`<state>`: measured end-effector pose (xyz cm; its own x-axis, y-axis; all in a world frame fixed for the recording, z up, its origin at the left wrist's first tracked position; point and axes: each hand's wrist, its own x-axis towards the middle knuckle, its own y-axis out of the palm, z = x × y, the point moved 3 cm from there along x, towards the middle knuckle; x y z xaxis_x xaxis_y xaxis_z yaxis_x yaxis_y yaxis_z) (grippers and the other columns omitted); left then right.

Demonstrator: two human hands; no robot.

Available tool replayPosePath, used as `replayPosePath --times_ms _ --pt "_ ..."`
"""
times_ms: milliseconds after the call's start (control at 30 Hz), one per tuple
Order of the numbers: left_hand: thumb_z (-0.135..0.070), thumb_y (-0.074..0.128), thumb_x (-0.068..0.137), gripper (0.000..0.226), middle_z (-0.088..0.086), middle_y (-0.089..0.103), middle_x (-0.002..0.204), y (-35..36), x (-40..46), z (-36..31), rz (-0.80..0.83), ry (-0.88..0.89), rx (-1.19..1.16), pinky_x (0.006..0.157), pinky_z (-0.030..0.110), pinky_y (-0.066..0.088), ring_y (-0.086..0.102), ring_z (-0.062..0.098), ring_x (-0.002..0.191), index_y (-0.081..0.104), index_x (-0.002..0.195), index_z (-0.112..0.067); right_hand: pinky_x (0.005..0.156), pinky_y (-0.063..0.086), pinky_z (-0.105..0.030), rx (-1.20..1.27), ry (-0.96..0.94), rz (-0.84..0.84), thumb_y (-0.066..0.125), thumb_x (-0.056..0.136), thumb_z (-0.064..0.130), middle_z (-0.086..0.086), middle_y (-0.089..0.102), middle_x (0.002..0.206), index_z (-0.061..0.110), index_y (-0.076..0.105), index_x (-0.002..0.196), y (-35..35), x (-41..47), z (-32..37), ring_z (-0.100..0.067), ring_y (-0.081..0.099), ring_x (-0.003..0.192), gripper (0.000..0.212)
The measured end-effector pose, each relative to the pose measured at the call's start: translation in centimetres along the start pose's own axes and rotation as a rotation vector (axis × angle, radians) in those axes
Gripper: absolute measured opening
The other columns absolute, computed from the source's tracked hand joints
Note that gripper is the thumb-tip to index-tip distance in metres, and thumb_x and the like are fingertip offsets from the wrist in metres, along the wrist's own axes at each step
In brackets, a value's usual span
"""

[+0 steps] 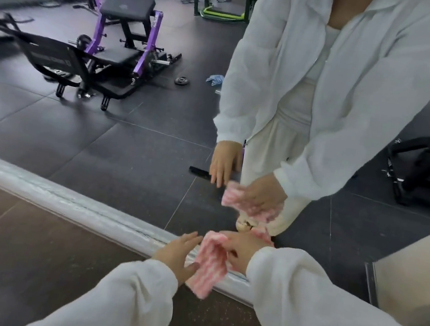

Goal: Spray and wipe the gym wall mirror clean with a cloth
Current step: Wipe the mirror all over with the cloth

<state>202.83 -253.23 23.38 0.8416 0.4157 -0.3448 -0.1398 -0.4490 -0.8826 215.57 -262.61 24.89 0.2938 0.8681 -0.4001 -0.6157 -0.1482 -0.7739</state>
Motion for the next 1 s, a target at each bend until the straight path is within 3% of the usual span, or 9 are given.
replayPosePath --times_ms 133,233,333,467,567,667,800,900,1000 --pt "-0.020 0.061 0.090 0.032 -0.009 0.049 0.118 0.9 -3.1 0.0 -0.316 -0.154 -0.438 0.098 0.020 0.037 0.049 0.011 0.117 0.049 0.120 -0.024 0.082 0.031 -0.004 0.345 0.054 -0.236 0.050 0.095 0.013 0.005 0.054 0.135 0.023 0.054 0.133 0.0 -2.6 -0.5 -0.010 0.052 0.115 0.039" --pt "-0.024 0.060 0.091 0.013 -0.007 0.055 0.100 0.9 -3.9 -0.1 -0.285 -0.279 -0.526 0.089 0.021 0.043 0.055 0.010 0.098 0.052 0.100 -0.025 0.078 0.032 0.005 0.648 0.047 -0.302 0.056 0.091 0.002 0.000 0.056 0.131 0.014 0.055 0.130 0.6 -3.9 -0.4 -0.005 0.055 0.113 0.040" --pt "-0.029 0.053 0.095 0.024 -0.002 0.060 0.107 1.2 -3.6 -0.6 -0.137 -0.375 -0.809 0.093 0.025 0.041 0.054 0.013 0.104 0.059 0.113 -0.014 0.079 0.042 -0.004 0.970 0.080 -0.287 0.058 0.090 0.003 0.002 0.059 0.122 0.019 0.059 0.120 0.8 -4.7 0.2 0.003 0.056 0.093 0.034" --pt "-0.027 0.050 0.096 0.026 0.003 0.065 0.103 0.5 -2.5 -1.9 -0.051 -0.503 -1.506 0.081 0.034 0.047 0.058 0.021 0.101 0.058 0.114 -0.010 0.100 0.043 -0.033 1.082 0.286 -0.236 0.062 0.090 0.025 0.005 0.055 0.120 0.032 0.059 0.117 1.1 -4.8 0.6 -0.016 0.052 0.111 0.028" --pt "-0.019 0.052 0.096 0.009 0.004 0.067 0.094 -0.9 -1.9 -2.3 -0.096 -0.384 -1.490 0.074 0.030 0.050 0.063 0.018 0.091 0.059 0.099 -0.014 0.102 0.043 -0.038 1.069 0.287 -0.247 0.063 0.090 0.028 0.005 0.055 0.120 0.036 0.055 0.106 1.2 -4.3 1.6 -0.017 0.052 0.112 0.020" --pt "-0.008 0.053 0.094 0.011 0.011 0.067 0.094 -1.7 -1.7 -1.8 -0.135 -0.326 -1.364 0.073 0.025 0.052 0.064 0.018 0.085 0.061 0.087 -0.012 0.102 0.045 -0.043 0.969 0.293 -0.251 0.064 0.088 0.034 0.004 0.057 0.121 0.037 0.053 0.108 1.9 -4.0 2.9 -0.019 0.054 0.112 0.023" --pt "-0.006 0.055 0.093 0.013 0.005 0.066 0.093 -1.9 -1.9 -1.1 -0.133 -0.280 -1.216 0.076 0.023 0.055 0.063 0.016 0.089 0.064 0.093 -0.015 0.099 0.045 -0.040 0.854 0.323 -0.199 0.059 0.091 0.033 0.003 0.059 0.114 0.029 0.050 0.117 2.8 -3.7 4.6 -0.018 0.057 0.107 0.027" --pt "-0.011 0.063 0.088 0.010 0.004 0.066 0.098 -1.6 -2.2 -0.5 -0.153 -0.258 -1.171 0.083 0.030 0.055 0.064 0.021 0.098 0.062 0.090 -0.021 0.093 0.045 -0.033 0.905 0.339 -0.228 0.048 0.098 0.033 0.001 0.062 0.100 0.023 0.055 0.108 2.7 -3.6 5.2 -0.013 0.059 0.092 0.016" --pt "-0.022 0.068 0.085 0.021 0.005 0.064 0.102 -1.1 -2.3 0.0 -0.145 -0.336 -1.176 0.076 0.025 0.054 0.063 0.020 0.098 0.056 0.101 -0.016 0.087 0.040 -0.027 1.021 0.392 -0.243 0.047 0.099 0.030 0.009 0.055 0.086 0.027 0.050 0.097 2.8 -3.9 5.3 -0.004 0.051 0.078 0.005"
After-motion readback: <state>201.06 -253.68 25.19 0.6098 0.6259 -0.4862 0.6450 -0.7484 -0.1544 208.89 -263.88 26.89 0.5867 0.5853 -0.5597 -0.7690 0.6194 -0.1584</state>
